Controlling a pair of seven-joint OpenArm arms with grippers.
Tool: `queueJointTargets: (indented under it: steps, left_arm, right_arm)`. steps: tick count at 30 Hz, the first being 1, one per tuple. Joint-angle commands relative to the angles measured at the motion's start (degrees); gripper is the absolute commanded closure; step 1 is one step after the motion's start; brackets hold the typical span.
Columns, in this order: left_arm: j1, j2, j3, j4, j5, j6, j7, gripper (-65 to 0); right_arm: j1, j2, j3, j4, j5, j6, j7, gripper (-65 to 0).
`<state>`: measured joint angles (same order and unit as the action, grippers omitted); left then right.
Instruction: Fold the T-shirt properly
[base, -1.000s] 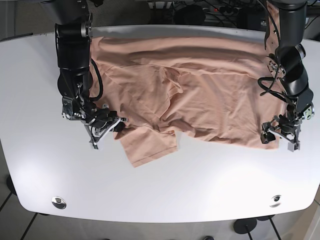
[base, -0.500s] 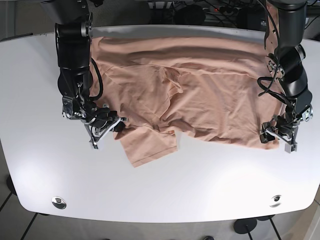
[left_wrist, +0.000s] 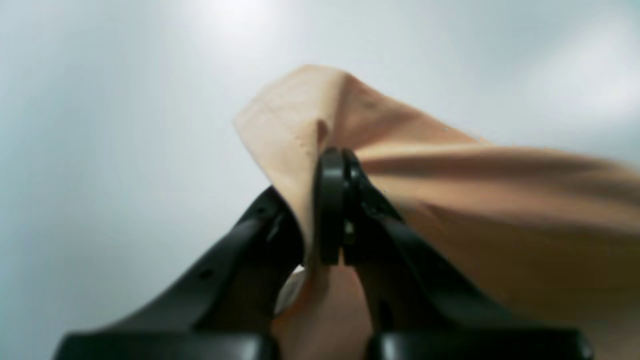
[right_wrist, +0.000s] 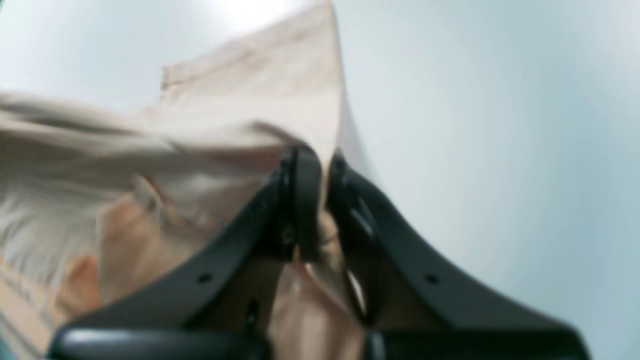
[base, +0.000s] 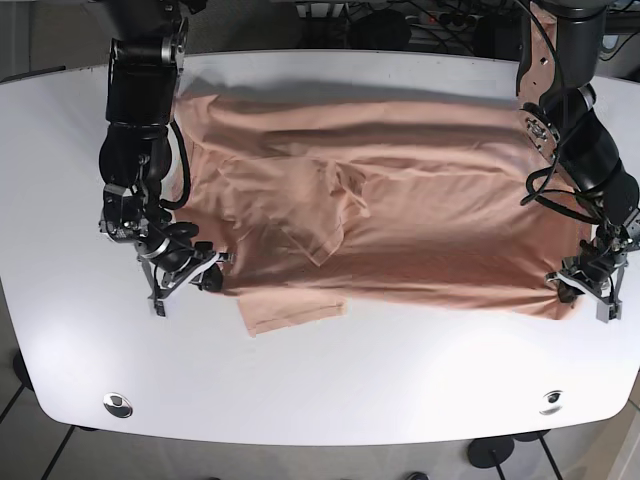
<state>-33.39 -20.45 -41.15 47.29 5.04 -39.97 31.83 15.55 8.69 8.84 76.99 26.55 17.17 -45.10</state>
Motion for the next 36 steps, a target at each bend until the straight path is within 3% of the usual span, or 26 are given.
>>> queueJointTargets:
  steps: [1, 5, 10, 15, 23, 24, 26, 28, 29, 31, 32, 33, 36]
  left_arm:
    - [2.1, 1.1, -0.2, 9.9, -0.4, 0.0, 2.1, 0.0]
    - [8.0, 2.9, -0.5, 22.0, -0.4, 0.0, 6.8, 0.0]
    - [14.3, 2.7, -1.2, 26.6, -0.4, 0.0, 7.4, 0.0]
    - [19.8, 2.6, -4.7, 28.2, -0.4, 0.0, 7.5, 0.0]
    - [28.5, 1.2, -4.5, 28.3, -0.3, 0.0, 7.5, -0.6]
    - [29.4, 1.0, -4.4, 28.3, -0.3, 0.0, 7.5, -1.1]
    - [30.2, 0.8, -4.4, 28.3, -0.3, 0.0, 7.5, -9.3]
    - [30.2, 0.8, -4.8, 28.1, -0.2, 0.0, 7.5, -27.2]
    - [30.5, 0.8, -4.7, 28.3, -0.2, 0.0, 7.5, -36.0]
    - [30.7, 0.7, -4.5, 30.1, -0.4, 0.0, 7.5, -38.5]
    - [30.7, 0.8, -4.7, 32.4, -0.4, 0.0, 7.5, -38.5]
    - [30.8, 0.8, -4.8, 35.1, -0.4, 0.0, 7.5, -38.5]
    - [30.8, 1.8, -4.5, 40.8, -1.9, 0.0, 7.5, -38.5]
  right_arm:
    - [0.0, 0.5, 1.3, 5.6, 0.6, 0.37, -0.5, -1.9]
    - [-4.3, 0.5, 4.1, 14.6, 0.7, 0.37, -5.5, -1.9]
    - [-11.5, 0.3, 5.2, 23.4, 0.7, 0.37, -9.3, -1.9]
    - [-20.3, 0.2, 5.2, 29.9, 0.7, 0.37, -9.3, -1.9]
    - [-29.5, -0.9, 5.2, 31.2, 0.6, 0.37, -8.9, -2.1]
    - [-30.2, -0.9, 5.2, 31.2, 0.6, 0.37, -8.9, -2.2]
    - [-31.6, -0.9, 5.2, 31.0, 0.1, 0.37, -8.9, -2.7]
    - [-33.4, -0.9, 5.3, 31.3, 0.1, 0.37, -8.9, -9.8]
    - [-34.3, -0.8, 6.4, 32.7, 0.5, 0.37, -8.9, -20.9]
    - [-35.5, -2.0, 9.1, 36.1, 0.6, 0.37, -8.9, -41.5]
    - [-35.6, -2.3, 9.6, 37.3, 0.6, 0.72, -8.9, -47.2]
    - [-35.5, -2.2, 9.6, 38.2, 0.6, 0.72, -8.9, -50.3]
    - [-30.6, -2.2, 9.2, 38.4, 0.2, 0.72, -9.1, -50.7]
